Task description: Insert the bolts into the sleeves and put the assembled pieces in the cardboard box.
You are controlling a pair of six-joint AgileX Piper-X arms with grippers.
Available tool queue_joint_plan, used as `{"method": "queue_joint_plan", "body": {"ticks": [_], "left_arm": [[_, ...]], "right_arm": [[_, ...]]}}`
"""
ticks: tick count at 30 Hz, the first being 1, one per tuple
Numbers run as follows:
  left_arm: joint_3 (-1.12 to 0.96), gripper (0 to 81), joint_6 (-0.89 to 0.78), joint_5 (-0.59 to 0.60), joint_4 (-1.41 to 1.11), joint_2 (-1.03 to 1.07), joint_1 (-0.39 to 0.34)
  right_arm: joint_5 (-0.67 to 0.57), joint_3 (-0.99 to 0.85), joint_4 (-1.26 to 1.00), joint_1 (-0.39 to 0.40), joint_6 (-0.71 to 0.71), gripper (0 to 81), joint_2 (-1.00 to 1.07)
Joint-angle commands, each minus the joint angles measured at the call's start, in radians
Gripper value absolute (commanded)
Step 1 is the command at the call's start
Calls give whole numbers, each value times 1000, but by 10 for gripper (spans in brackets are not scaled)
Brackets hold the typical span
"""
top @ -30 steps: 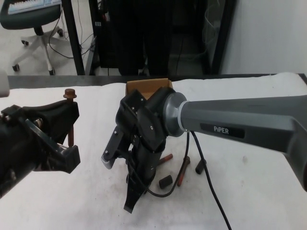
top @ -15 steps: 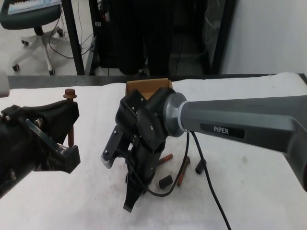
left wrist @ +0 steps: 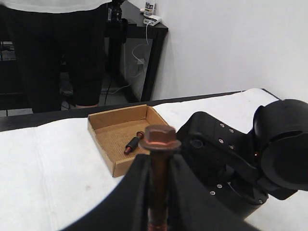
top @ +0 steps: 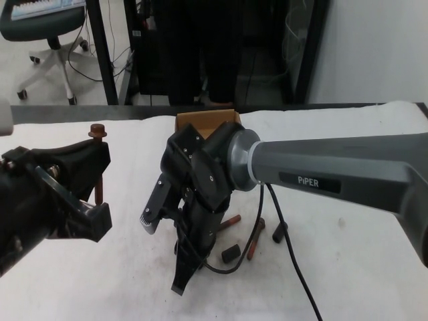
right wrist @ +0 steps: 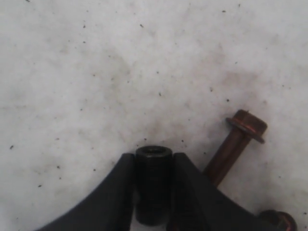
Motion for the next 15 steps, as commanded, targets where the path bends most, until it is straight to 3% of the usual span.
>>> {"method": "queue_joint_plan", "body": {"ticks": [1,9,11,15], "left_arm": [[-5,3,-10,8,-12,-11,2],[-5,3,-10,8,-12,-11,2],[-5,3,-10,8,-12,-11,2],[-5,3,-10,8,-12,-11,2]], "right_arm": [[1,-4,26,-2,-5,269,-1],[5,-4,23,-2,-5,258,-1],[5,-4,25,-2,-5,208,-1],[58,-2,38,-2,-5,11,-1]]}}
